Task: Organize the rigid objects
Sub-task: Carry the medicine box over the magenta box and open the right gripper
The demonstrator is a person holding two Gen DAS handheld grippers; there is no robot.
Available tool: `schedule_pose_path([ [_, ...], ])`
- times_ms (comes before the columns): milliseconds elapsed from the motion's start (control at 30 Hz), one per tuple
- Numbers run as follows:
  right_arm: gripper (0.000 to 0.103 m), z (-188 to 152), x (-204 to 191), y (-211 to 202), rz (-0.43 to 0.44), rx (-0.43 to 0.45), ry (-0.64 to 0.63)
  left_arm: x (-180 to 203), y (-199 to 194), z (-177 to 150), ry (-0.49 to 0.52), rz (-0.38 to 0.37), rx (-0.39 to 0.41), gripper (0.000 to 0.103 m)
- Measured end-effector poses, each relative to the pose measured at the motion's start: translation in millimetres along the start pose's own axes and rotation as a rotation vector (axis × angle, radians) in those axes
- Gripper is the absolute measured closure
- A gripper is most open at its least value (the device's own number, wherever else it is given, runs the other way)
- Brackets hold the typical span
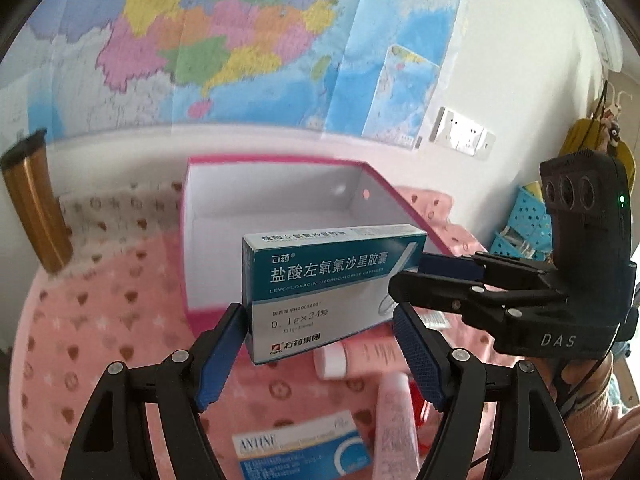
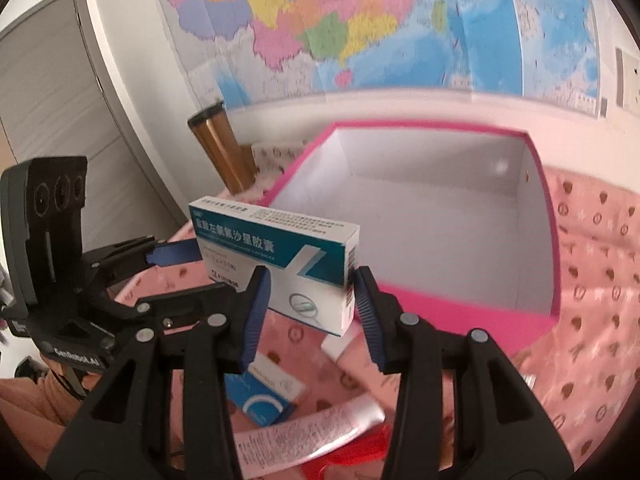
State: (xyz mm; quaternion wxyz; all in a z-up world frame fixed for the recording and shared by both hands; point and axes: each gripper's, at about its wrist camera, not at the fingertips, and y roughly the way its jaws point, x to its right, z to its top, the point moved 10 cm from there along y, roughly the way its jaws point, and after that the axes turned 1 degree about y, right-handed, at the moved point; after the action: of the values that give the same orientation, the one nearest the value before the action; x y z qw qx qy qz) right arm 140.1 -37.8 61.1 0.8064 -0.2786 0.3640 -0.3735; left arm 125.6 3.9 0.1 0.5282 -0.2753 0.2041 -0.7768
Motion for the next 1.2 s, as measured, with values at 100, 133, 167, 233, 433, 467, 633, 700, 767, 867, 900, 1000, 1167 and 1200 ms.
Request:
schedule_pose_path([
  [100,0.056,17,3,7,0.01,0.011,0.013,-5,7,15,-0.007,0.013,-0.006,0.027],
  [133,0.056,21,5,10,0.015,0.009,0.016,-7,9,18,-0.01,0.013,-0.01,0.027],
  [167,0.056,27,8,13,0.021,0.009,0.025,-9,13,21,-0.021,0.011,-0.018,0.027],
  [233,0.056,32,13,21,0.021,0.002,0.033,-14,20,23,-0.029,0.022,-0.037,0.027],
  [433,0.056,31,28,51,0.059,-0.064,0.097,-34,49,20,-0.075,0.076,-0.112,0.027],
  [467,0.056,29,30,56,0.064,-0.074,0.106,-35,51,18,-0.078,0.08,-0.12,0.027],
  [633,0.056,21,38,77,0.097,-0.141,0.158,-48,64,13,-0.107,0.121,-0.163,0.027],
  [700,0.056,19,40,86,0.115,-0.174,0.18,-53,67,12,-0.118,0.14,-0.174,0.027],
  [767,0.056,16,44,96,0.125,-0.206,0.21,-58,70,13,-0.127,0.162,-0.18,0.027],
  [867,0.056,13,48,110,0.11,-0.239,0.225,-64,74,16,-0.119,0.214,-0.174,0.028],
  [900,0.056,13,51,114,0.093,-0.244,0.224,-65,74,17,-0.117,0.221,-0.172,0.028],
  [1000,0.056,12,56,119,0.057,-0.244,0.22,-66,73,19,-0.101,0.252,-0.15,0.028],
  [1167,0.056,11,64,108,0.009,-0.211,0.194,-64,64,21,-0.057,0.283,-0.093,0.028],
  [1200,0.056,12,66,104,0.005,-0.196,0.187,-64,62,22,-0.051,0.287,-0.081,0.028],
])
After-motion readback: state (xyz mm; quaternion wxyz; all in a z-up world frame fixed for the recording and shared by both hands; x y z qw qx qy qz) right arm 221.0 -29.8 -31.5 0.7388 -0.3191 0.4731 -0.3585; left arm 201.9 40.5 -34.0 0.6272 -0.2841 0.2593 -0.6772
